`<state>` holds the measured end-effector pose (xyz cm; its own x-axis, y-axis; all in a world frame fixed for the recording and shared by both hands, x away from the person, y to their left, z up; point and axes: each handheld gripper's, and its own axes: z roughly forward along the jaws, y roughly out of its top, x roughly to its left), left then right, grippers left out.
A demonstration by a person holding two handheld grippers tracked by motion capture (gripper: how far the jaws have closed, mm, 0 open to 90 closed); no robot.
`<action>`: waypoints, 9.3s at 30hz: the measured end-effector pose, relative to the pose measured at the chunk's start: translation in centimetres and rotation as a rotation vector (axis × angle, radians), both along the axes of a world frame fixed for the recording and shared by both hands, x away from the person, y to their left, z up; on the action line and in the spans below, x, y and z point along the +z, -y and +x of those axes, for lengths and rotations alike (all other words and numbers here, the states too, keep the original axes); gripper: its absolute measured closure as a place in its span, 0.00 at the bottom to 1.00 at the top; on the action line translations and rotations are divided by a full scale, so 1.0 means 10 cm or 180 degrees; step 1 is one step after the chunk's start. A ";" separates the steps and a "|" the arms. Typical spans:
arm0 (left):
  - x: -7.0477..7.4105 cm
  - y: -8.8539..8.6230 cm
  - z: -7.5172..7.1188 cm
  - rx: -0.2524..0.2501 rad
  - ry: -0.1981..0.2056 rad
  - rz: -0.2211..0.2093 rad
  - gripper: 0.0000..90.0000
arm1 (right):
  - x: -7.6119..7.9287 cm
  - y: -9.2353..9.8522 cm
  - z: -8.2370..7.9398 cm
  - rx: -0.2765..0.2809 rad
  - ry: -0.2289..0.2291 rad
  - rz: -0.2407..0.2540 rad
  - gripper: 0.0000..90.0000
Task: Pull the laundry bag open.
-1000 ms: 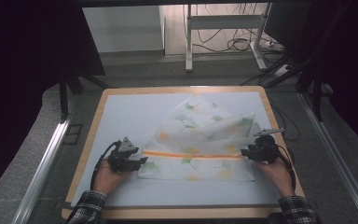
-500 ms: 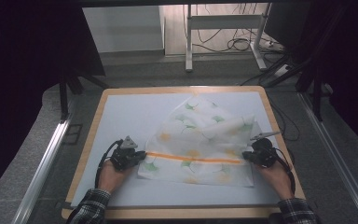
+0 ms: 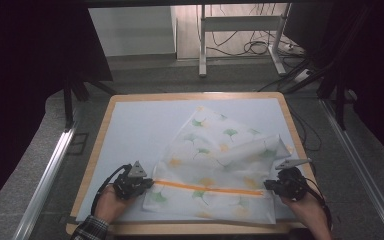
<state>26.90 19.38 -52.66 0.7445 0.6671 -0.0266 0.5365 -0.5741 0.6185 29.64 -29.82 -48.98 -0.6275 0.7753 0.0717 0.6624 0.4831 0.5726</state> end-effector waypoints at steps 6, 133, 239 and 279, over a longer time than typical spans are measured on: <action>0.16 -0.10 0.21 0.0339 0.0295 -0.0305 0.67 | 0.13 0.22 -0.06 -0.0183 0.0180 0.0147 0.78; 0.18 -0.31 0.46 0.1159 0.0749 -0.0474 0.19 | 0.15 -0.16 -0.03 0.0014 0.0060 0.0027 0.76; 0.05 -0.21 0.15 0.0591 0.0624 -0.0534 0.09 | -0.09 -0.10 0.05 0.0775 0.0463 0.0157 0.04; 0.07 0.04 0.13 0.0349 0.0505 -0.0333 0.05 | -0.36 -0.16 -0.17 0.1476 0.0398 0.0027 0.00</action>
